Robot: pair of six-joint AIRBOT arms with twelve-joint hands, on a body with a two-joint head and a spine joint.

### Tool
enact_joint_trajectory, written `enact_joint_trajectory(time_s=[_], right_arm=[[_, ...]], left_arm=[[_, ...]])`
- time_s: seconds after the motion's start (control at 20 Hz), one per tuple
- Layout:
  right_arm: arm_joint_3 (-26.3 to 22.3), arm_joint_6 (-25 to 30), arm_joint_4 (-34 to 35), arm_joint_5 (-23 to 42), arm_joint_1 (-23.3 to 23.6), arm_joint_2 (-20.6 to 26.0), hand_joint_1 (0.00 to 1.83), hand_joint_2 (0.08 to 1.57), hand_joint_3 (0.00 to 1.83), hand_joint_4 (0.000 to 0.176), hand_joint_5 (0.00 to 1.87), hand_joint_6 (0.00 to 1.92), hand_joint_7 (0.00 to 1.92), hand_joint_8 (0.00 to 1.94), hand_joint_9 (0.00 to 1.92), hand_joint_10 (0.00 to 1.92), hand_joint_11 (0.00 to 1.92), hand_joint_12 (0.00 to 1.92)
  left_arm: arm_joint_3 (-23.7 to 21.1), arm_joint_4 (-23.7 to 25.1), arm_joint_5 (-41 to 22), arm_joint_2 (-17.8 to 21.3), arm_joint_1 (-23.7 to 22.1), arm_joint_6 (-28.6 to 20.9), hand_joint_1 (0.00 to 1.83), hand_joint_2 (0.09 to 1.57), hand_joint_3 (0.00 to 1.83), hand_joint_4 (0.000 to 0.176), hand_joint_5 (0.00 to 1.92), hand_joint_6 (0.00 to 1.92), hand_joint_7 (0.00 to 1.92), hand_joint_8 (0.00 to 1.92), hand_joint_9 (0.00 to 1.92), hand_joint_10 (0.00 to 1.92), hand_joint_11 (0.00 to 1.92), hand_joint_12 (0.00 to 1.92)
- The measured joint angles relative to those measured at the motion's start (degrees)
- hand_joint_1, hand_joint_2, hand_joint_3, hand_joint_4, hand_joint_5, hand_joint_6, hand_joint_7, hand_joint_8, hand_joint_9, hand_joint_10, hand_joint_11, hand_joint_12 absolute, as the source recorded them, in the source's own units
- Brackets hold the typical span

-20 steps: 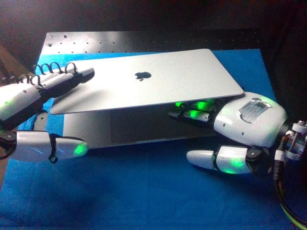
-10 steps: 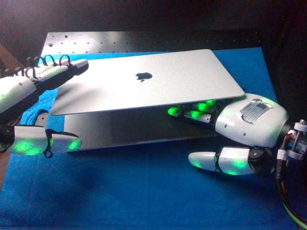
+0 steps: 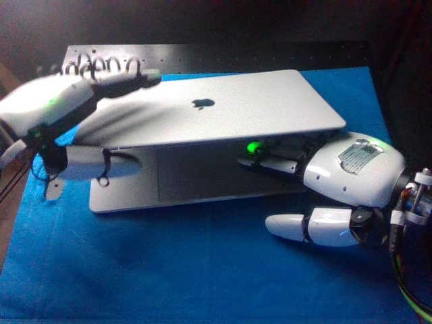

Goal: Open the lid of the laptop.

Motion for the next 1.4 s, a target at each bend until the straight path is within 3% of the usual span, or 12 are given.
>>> enact_joint_trajectory(time_s=[0.1, 0.2, 0.25, 0.3, 0.4, 0.5, 0.55, 0.8, 0.85, 1.0, 1.3, 1.4], right_arm=[[-0.04, 0.00, 0.00, 0.00, 0.00, 0.02, 0.00, 1.30, 0.00, 0.000, 0.17, 0.00, 0.22, 0.00, 0.24, 0.00, 0.09, 0.54], [-0.11, 0.00, 0.00, 0.02, -0.07, 0.20, 0.00, 1.29, 0.00, 0.000, 0.16, 0.00, 0.21, 0.00, 0.21, 0.00, 0.03, 0.58], [-0.20, 0.02, 0.00, -0.02, -0.07, 0.20, 0.00, 1.29, 0.00, 0.000, 0.16, 0.00, 0.20, 0.00, 0.20, 0.00, 0.01, 0.58], [-0.35, 0.00, 0.17, -0.04, -0.11, 0.31, 0.00, 1.30, 0.00, 0.000, 0.18, 0.00, 0.21, 0.00, 0.21, 0.00, 0.01, 0.51], [-0.37, 0.00, 0.13, -0.04, -0.13, 0.31, 0.00, 1.31, 0.00, 0.000, 0.20, 0.00, 0.22, 0.00, 0.23, 0.00, 0.05, 0.43], [-0.42, 0.07, 0.17, 0.13, -0.44, 0.31, 0.00, 1.32, 0.00, 0.000, 0.19, 0.00, 0.23, 0.00, 0.25, 0.01, 0.09, 0.44], [-0.42, 0.09, 0.17, 0.39, -0.52, 0.31, 0.00, 1.34, 0.00, 0.000, 0.19, 0.00, 0.25, 0.00, 0.26, 0.00, 0.11, 0.53], [-0.72, 0.63, -0.15, 0.66, -0.76, 0.35, 0.00, 1.32, 0.00, 0.000, 0.20, 0.00, 0.24, 0.00, 0.23, 0.00, 0.00, 0.58], [-0.72, 0.90, -0.52, 0.66, -0.76, 0.37, 0.00, 1.31, 0.00, 0.000, 0.22, 0.00, 0.25, 0.00, 0.24, 0.00, 0.00, 0.62], [-0.70, 2.43, -1.44, 0.57, -0.76, 0.55, 0.00, 1.30, 0.00, 0.000, 0.21, 0.01, 0.23, 0.00, 0.24, 0.00, 0.00, 0.62], [-0.28, 3.65, -5.01, 0.59, -0.76, 0.55, 0.00, 1.36, 0.00, 0.000, 0.24, 0.00, 0.25, 0.00, 0.26, 0.00, 0.07, 0.48], [0.09, 4.72, -6.75, 0.66, -0.76, 0.61, 0.00, 1.36, 0.00, 0.000, 0.22, 0.00, 0.25, 0.00, 0.26, 0.00, 0.07, 0.47]], left_arm=[[0.42, 0.63, -0.13, 0.00, -1.46, 0.48, 0.93, 1.08, 0.00, 0.070, 0.36, 0.01, 0.38, 0.01, 0.33, 0.01, 0.00, 0.57], [0.74, 0.68, 0.00, 0.00, -2.64, 0.46, 0.91, 1.09, 0.00, 0.104, 0.38, 0.00, 0.39, 0.00, 0.38, 0.00, 0.00, 0.90], [1.25, 1.05, 0.22, 0.00, -3.32, 0.46, 0.96, 1.08, 0.00, 0.093, 0.39, 0.00, 0.39, 0.00, 0.38, 0.00, 0.00, 0.95], [1.40, 0.81, 0.46, 0.00, -4.22, 0.48, 1.02, 1.07, 0.00, 0.104, 0.40, 0.01, 0.39, 0.00, 0.38, 0.00, 0.00, 0.92], [2.51, 0.79, 0.26, 0.00, -6.99, 0.68, 1.07, 1.05, 0.00, 0.081, 0.43, 0.00, 0.39, 0.00, 0.37, 0.00, 0.00, 0.91], [3.06, 0.33, 0.02, 0.00, -9.03, 1.86, 1.01, 1.06, 0.00, 0.109, 0.35, 0.00, 0.33, 0.00, 0.29, 0.00, 0.00, 0.74], [3.65, -0.63, 0.52, -0.09, -10.51, 3.28, 0.93, 1.06, 0.00, 0.140, 0.30, 0.00, 0.29, 0.00, 0.26, 0.00, 0.00, 0.68], [11.15, -2.29, 7.26, -3.28, -19.34, 4.92, 0.92, 1.04, 0.00, 0.117, 0.36, 0.00, 0.32, 0.00, 0.32, 0.00, 0.00, 0.97], [12.11, -2.49, 8.04, -3.82, -20.11, 4.92, 0.92, 1.04, 0.00, 0.121, 0.36, 0.00, 0.32, 0.00, 0.31, 0.00, 0.00, 0.95], [16.09, -3.19, 12.22, -6.25, -23.74, 6.56, 0.95, 1.02, 0.00, 0.173, 0.29, 0.01, 0.30, 0.00, 0.27, 0.00, 0.00, 0.70], [27.21, -6.36, 23.06, -13.44, -31.61, 15.41, 0.82, 1.04, 0.01, 0.176, 0.18, 0.00, 0.21, 0.00, 0.16, 0.01, 0.00, 0.07], [30.25, -7.19, 25.64, -15.21, -32.94, 16.13, 0.84, 1.05, 0.00, 0.176, 0.19, 0.00, 0.21, 0.00, 0.15, 0.00, 0.00, 0.04]])
